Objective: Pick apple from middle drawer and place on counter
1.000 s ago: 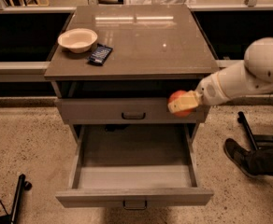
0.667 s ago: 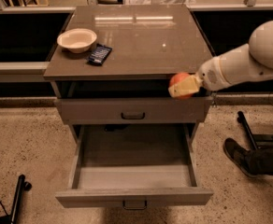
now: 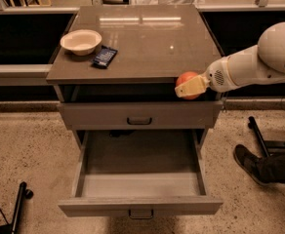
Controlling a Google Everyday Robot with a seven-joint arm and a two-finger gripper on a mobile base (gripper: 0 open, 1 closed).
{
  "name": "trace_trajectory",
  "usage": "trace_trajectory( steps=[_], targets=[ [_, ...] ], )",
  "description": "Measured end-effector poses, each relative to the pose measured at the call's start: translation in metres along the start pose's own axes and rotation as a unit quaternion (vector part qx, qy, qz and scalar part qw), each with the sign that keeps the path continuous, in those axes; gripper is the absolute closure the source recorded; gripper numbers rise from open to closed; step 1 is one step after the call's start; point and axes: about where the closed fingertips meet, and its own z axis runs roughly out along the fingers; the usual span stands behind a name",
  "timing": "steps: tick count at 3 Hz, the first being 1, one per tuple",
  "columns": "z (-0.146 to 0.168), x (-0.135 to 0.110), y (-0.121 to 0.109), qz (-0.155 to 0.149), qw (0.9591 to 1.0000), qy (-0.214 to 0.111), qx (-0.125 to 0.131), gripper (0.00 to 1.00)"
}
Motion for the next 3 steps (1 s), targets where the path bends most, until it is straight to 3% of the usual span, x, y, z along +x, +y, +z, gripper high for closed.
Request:
trace_trajectory(
  steps=[1,2,3],
  targets=[
    [-0.001,-0.017,-0.005,-0.033,0.9987,-0.025,0.031,1.0],
    [-0.005,-0.062,-0.014,-0.103,0.9887,-0.077,0.076,1.0],
    [0.0,-0.106,-0.032,-0.153,0.9745,-0.138,0.088,1.0]
  ],
)
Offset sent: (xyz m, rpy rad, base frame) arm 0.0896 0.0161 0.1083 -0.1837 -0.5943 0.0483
